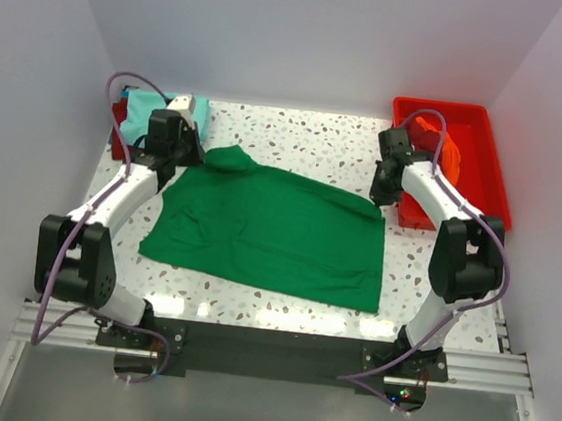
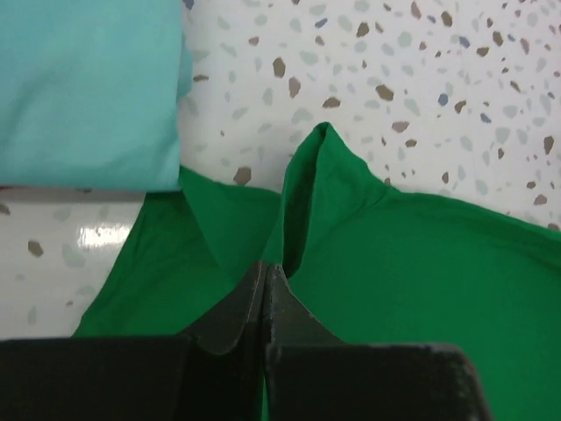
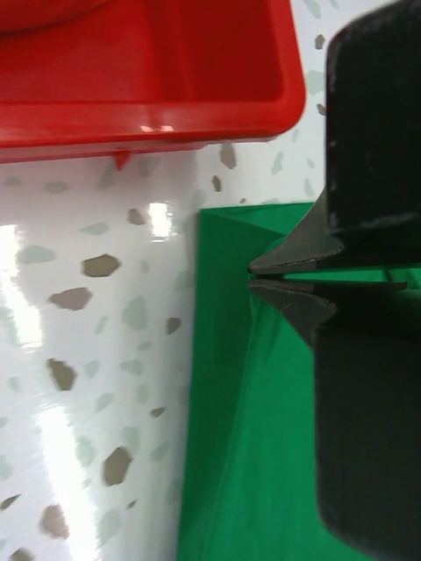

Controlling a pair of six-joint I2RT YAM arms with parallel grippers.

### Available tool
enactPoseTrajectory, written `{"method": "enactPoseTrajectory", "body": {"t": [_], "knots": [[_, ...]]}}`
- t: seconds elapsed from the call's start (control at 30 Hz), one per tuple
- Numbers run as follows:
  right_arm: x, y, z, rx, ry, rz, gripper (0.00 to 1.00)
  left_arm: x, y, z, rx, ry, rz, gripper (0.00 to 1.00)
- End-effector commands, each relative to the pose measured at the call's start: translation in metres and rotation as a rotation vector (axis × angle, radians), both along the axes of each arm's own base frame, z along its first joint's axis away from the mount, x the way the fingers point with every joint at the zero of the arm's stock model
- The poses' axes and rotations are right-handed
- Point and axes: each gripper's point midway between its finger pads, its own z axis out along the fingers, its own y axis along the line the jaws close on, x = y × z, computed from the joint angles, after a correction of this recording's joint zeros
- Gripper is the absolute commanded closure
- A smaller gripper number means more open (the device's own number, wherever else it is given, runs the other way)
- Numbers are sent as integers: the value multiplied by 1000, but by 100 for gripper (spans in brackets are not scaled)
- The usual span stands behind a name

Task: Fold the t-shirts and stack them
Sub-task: Fold the tshirt

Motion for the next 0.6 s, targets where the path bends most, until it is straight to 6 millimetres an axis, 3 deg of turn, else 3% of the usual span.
{"method": "enactPoseTrajectory", "body": {"t": [0.0,0.13,0.2,0.23,0.33,0.57], "knots": [[-15,5,4,45,-30,22,100,-27,16,-3,16,-4,63,100],[-38,3,-4,48,-11,26,100,-63,34,-24,64,82,139,100],[-49,2,-11,44,8,30,100,-76,37,-24,64,82,153,100],[-51,2,-9,45,-1,31,100,-87,37,-35,64,111,152,100],[-66,0,-15,37,25,34,100,-108,41,-45,64,141,169,100],[-91,-2,-13,40,28,30,100,-134,47,-48,53,152,208,100]]}}
